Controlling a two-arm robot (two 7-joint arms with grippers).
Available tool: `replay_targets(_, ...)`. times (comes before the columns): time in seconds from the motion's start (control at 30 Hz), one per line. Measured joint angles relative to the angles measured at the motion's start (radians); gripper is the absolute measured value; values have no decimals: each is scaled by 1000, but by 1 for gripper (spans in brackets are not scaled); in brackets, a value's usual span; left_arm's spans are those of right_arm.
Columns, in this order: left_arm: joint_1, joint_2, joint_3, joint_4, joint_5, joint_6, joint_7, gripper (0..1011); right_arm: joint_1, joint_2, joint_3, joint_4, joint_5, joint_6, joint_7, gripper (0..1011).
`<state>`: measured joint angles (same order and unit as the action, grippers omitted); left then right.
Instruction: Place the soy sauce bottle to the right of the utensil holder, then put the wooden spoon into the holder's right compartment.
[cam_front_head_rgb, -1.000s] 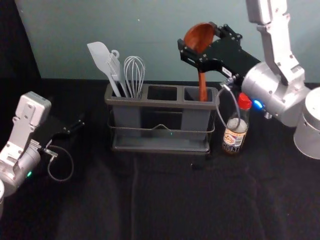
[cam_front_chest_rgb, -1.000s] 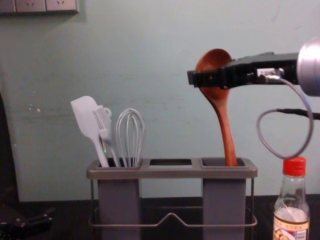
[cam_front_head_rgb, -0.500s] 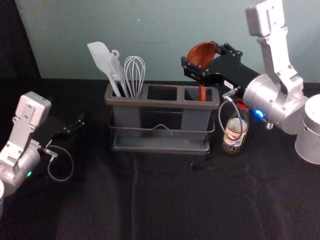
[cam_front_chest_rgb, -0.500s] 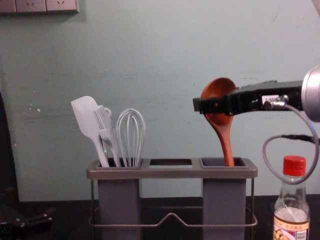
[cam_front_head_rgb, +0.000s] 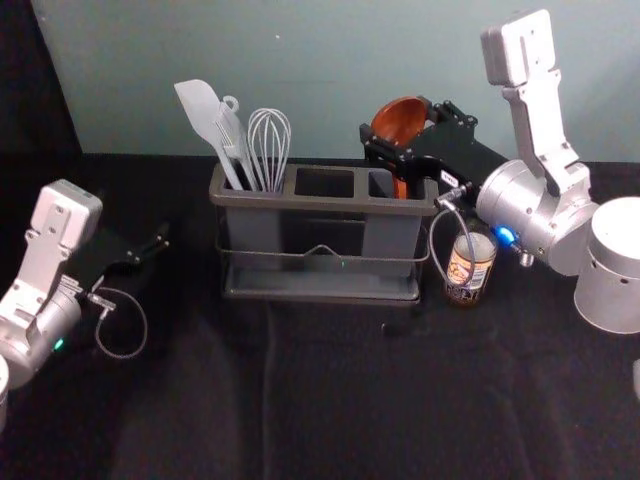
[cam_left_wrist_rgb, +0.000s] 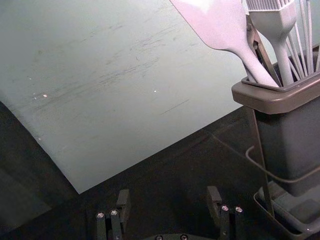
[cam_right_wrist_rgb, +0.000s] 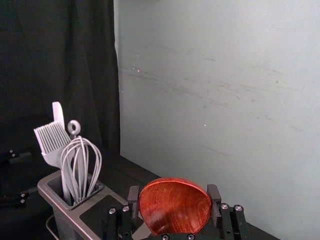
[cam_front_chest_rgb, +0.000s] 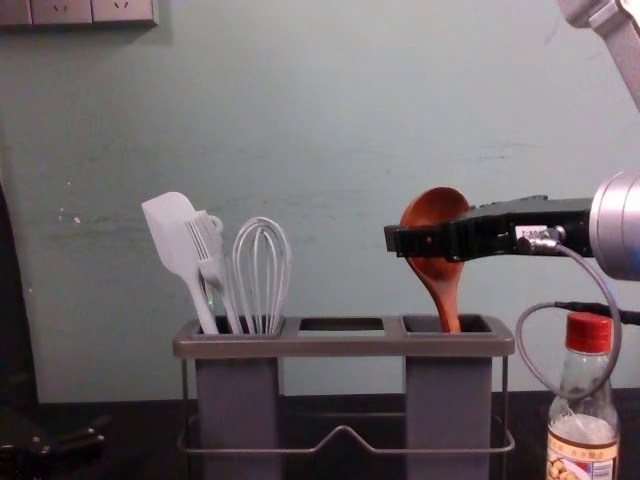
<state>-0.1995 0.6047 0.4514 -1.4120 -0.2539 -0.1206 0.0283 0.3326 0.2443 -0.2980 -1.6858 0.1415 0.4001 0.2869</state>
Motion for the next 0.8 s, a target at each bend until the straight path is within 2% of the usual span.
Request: replay_targets(0.8,0,0,0,0,0,0,0,1005,-3,-2,-9,21,10,0,-8,838)
